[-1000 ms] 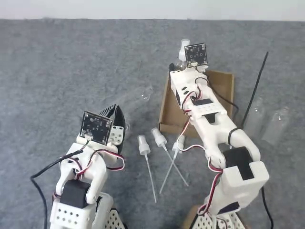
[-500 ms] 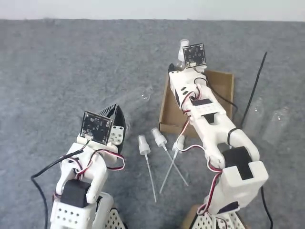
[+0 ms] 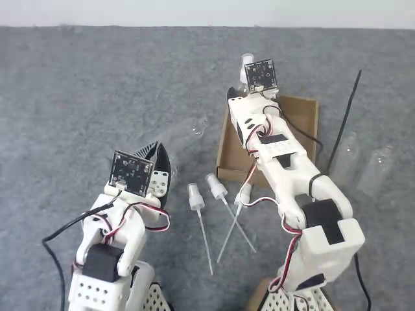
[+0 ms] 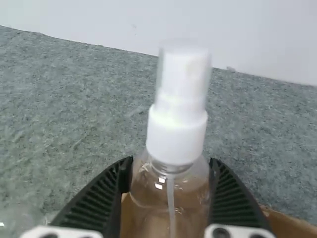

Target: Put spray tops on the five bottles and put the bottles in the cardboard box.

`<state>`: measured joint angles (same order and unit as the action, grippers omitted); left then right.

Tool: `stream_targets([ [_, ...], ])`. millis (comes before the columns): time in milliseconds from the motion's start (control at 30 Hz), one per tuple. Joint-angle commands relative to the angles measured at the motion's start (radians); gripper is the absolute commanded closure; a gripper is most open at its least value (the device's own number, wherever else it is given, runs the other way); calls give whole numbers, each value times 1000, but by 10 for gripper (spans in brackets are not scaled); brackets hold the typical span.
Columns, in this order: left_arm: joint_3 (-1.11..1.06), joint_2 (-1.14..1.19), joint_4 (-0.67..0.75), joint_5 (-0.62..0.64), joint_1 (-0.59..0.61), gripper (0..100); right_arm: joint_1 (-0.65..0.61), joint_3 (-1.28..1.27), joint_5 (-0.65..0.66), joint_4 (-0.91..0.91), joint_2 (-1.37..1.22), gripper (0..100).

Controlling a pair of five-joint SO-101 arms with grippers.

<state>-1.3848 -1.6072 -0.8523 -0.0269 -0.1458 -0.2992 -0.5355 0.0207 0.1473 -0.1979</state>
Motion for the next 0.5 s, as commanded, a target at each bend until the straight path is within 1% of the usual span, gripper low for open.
stream_targets([
  [0, 8, 18, 29, -5, 5, 987, -10, 9, 15, 13, 21, 842],
  [133, 8, 18, 29, -5, 5, 987, -10, 11, 15, 13, 21, 840],
  [300, 8, 18, 29, -5, 5, 987, -12, 11, 15, 5, 21, 748],
  [467, 8, 18, 29, -5, 5, 987, -12, 17, 15, -19, 22, 738],
])
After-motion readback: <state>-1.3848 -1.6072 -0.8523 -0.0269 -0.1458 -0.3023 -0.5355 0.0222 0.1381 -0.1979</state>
